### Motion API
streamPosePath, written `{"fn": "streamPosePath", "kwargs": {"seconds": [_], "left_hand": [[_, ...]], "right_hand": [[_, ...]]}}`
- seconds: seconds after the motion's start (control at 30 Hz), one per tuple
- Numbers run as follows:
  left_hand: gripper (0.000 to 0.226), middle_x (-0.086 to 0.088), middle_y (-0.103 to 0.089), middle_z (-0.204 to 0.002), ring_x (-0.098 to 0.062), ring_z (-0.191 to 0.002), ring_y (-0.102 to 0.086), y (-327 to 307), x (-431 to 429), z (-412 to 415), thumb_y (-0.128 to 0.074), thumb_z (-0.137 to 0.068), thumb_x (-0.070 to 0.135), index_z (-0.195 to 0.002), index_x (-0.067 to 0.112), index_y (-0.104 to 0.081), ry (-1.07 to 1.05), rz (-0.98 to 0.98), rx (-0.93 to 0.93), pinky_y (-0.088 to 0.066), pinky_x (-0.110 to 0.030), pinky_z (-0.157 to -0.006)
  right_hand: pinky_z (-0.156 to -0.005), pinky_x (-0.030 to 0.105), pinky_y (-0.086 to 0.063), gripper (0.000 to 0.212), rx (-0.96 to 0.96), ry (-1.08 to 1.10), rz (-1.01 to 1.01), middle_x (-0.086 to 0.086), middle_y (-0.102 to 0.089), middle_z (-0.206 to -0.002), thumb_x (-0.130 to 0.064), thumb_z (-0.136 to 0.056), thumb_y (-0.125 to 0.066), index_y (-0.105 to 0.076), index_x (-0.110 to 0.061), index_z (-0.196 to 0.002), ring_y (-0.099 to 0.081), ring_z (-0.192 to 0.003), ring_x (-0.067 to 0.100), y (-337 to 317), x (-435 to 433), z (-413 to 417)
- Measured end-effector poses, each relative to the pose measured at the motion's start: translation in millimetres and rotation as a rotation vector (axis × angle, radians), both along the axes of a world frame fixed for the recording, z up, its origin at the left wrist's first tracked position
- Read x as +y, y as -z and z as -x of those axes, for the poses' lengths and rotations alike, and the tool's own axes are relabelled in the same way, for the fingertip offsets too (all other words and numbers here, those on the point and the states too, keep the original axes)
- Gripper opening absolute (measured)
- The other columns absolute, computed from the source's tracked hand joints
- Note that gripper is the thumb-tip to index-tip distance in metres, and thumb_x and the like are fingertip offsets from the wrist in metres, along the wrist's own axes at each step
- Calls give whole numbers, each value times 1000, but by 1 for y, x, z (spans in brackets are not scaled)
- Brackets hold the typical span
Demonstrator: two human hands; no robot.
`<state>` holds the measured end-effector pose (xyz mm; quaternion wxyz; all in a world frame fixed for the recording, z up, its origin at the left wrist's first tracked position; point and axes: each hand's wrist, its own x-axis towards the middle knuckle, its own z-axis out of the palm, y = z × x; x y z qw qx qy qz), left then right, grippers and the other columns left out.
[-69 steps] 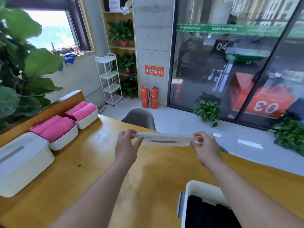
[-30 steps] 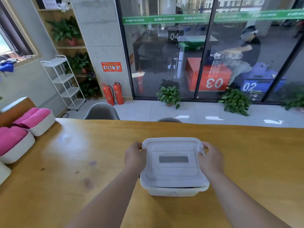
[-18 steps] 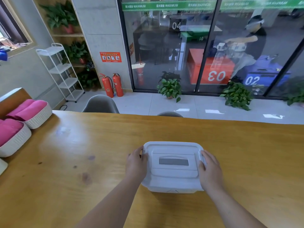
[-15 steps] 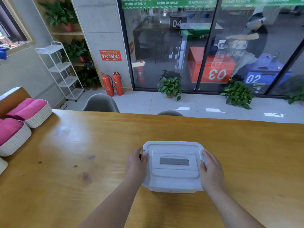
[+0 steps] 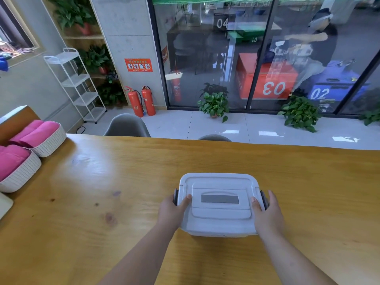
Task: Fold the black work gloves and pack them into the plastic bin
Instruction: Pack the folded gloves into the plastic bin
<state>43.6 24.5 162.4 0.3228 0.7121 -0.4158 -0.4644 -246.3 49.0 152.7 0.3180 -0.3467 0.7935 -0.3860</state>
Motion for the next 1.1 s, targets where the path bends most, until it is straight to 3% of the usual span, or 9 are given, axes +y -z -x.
{"fn": "streamPosePath", "kwargs": {"seconds": [0.13,0.37,0.5,0.57,0.73,0.9,0.97,1.1], "left_hand": [[29,10,-76,-92,-10,-85,-72,-4,4,1,-74,-94,55,-104,27,-72,7,41,-45,-51,-27,-64],[22,19,-70,-87,-1,-82,-64,-7,8,5,-65,-97,59,-103,37,-66,21,164,-357,-47,-25,-65],[31,23,-65,-86,6,-80,-58,-9,8,7,-62,-100,57,-123,38,-68,26,197,-438,-40,-19,-63],[38,24,-65,-88,4,-82,-59,-7,8,8,-62,-100,58,-130,37,-67,17,195,-425,-42,-23,-65],[47,25,-62,-92,-9,-89,-63,-1,7,8,-61,-100,59,-140,33,-61,10,164,-405,-49,-33,-73],[53,21,-62,-98,-14,-96,-64,3,5,9,-64,-99,58,-144,31,-59,-12,168,-391,-52,-37,-79],[54,18,-63,-101,-15,-97,-63,4,5,9,-66,-98,58,-145,31,-59,-20,168,-380,-51,-37,-80],[54,17,-65,-103,-15,-97,-64,3,5,9,-66,-98,57,-144,31,-59,-20,166,-369,-50,-36,-78]], "right_hand": [[-102,47,-52,70,-28,38,-19,-3,-59,-149,-56,-100,-65,-42,-30,-160,-60,-130,30,5,0,0],[-98,49,-56,64,-21,35,6,-7,-66,-136,-61,-97,-65,-51,-33,-152,-65,-118,26,16,-2,3],[-95,48,-57,49,-8,30,30,-12,-70,-123,-57,-98,-65,-59,-35,-142,-67,-110,22,12,0,1],[-94,47,-57,46,-15,31,38,-13,-70,-120,-57,-98,-66,-61,-36,-139,-67,-108,21,10,0,0],[-92,48,-58,73,-102,90,-43,-7,-67,-131,-68,-87,-73,-54,-32,-148,-67,-111,25,16,1,2],[-78,44,-62,54,-374,106,-129,3,-78,-101,-63,-79,-86,-73,-20,-109,-74,-92,29,5,1,7],[-76,43,-62,45,-322,89,-94,0,-78,-96,-59,-81,-86,-73,-22,-104,-74,-88,26,2,2,7],[-72,40,-59,39,14,55,3,-15,-73,-92,-61,-86,-79,-69,-30,-108,-70,-82,12,0,5,2]]}}
